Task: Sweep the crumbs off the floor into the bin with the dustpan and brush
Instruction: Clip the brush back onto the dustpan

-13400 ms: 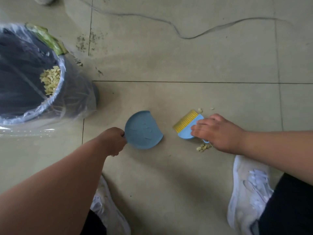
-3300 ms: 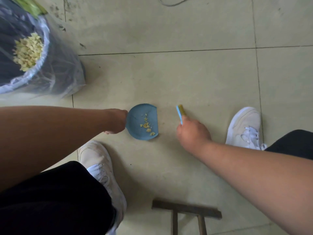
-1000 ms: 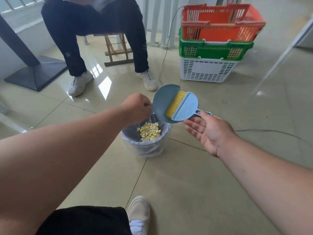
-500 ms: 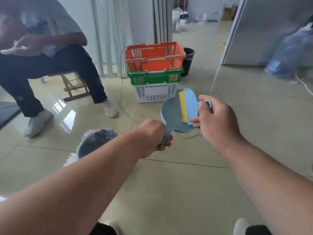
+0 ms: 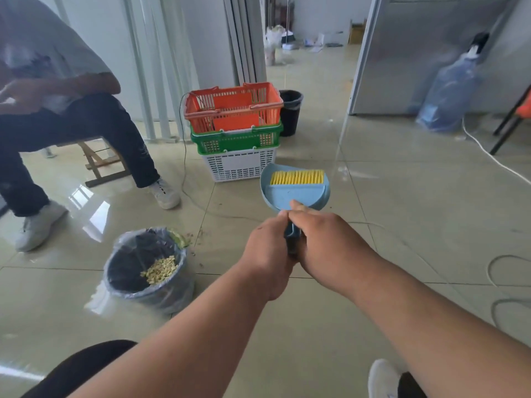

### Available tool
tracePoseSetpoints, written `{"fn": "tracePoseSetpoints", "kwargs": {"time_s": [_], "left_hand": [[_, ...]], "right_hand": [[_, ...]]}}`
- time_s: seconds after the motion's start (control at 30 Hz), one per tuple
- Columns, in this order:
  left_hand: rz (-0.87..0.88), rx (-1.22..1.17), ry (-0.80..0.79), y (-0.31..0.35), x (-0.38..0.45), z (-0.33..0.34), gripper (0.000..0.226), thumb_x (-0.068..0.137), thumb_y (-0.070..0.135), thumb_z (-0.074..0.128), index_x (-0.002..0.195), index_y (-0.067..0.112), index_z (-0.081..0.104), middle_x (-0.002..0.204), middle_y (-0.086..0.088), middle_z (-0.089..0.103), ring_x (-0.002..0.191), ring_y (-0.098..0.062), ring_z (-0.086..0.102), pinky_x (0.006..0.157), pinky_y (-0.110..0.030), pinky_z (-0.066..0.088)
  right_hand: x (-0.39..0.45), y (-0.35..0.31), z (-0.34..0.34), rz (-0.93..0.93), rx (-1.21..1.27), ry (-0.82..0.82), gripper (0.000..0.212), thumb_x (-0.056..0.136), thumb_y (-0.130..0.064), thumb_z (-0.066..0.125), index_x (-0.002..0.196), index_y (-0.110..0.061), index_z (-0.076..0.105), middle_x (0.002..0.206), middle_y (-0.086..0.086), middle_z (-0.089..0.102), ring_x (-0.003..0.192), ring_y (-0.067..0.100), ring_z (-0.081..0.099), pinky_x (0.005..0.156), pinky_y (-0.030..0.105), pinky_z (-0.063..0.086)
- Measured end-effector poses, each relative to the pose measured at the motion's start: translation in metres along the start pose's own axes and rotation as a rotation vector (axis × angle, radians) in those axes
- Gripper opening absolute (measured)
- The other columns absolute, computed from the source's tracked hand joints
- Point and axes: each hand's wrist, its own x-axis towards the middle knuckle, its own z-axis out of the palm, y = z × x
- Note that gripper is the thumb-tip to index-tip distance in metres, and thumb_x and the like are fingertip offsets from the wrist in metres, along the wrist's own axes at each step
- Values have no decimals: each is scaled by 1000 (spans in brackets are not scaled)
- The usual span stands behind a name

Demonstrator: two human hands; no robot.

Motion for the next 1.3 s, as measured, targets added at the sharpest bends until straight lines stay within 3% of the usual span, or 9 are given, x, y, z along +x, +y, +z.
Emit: {"fn": "tracePoseSetpoints", "kwargs": {"time_s": [0.1,0.23,0.5,0.57,0.63,0.73,0.93,1.1,1.3], "left_hand": [[28,-12,-36,-6,3,1,41,108,22,41,134,0,64,124,-19,73,112,-36,70,91,-44,55],[64,24,-32,-7,8,4,54,84,10,49,130,-19,52,100,-26,60,91,-36,55,87,-51,45],[57,61,-136,-13,15,3,41,77,-9,47,116,-8,59,102,-22,56,72,-22,60,65,-31,47],[53,81,-138,-15,17,1,40,80,-10,46,119,-10,58,104,-22,56,74,-23,60,66,-31,47],[38,98,-131,-18,21,-2,44,82,-10,48,126,-12,56,105,-22,58,77,-23,61,68,-31,49],[9,110,-123,-25,26,-6,36,98,-13,42,132,-8,55,108,-19,57,77,-21,62,73,-30,51],[-42,35,-147,-50,40,-15,37,102,-11,43,138,-6,53,125,-31,59,86,-21,71,81,-27,59],[-76,286,-157,-74,51,-33,37,101,2,58,137,14,60,129,-8,72,100,-16,72,84,-33,56],[-200,582,-49,-118,69,-64,23,92,11,73,113,20,71,106,1,77,82,-14,66,73,-29,50]], "right_hand": [[-4,5,-7,33,52,-23,47,94,-7,48,134,-30,59,155,-3,48,135,23,51,106,35,46],[-5,12,-19,160,181,-51,61,90,-4,45,137,-40,55,110,-2,67,92,20,62,72,28,51],[-4,20,-36,227,192,-133,61,96,-4,49,145,-39,52,118,-4,61,49,-10,50,47,8,34],[-2,23,-35,222,192,-154,62,95,-1,47,144,-38,53,127,-3,62,59,-13,56,54,5,39],[1,26,-33,203,142,-172,60,95,-2,47,143,-36,54,141,-3,57,103,-6,61,84,12,47],[7,35,-24,247,31,-164,58,94,-5,47,144,-33,52,163,-2,34,144,23,34,115,37,36],[23,54,12,479,245,141,51,98,-25,52,149,-22,47,148,2,49,114,23,56,88,28,45],[21,83,62,469,264,142,53,98,-24,57,150,-22,48,167,-3,26,145,22,38,115,36,38],[9,119,126,457,200,-53,49,97,-26,60,145,-16,54,168,-1,23,149,18,33,116,29,30]]}}
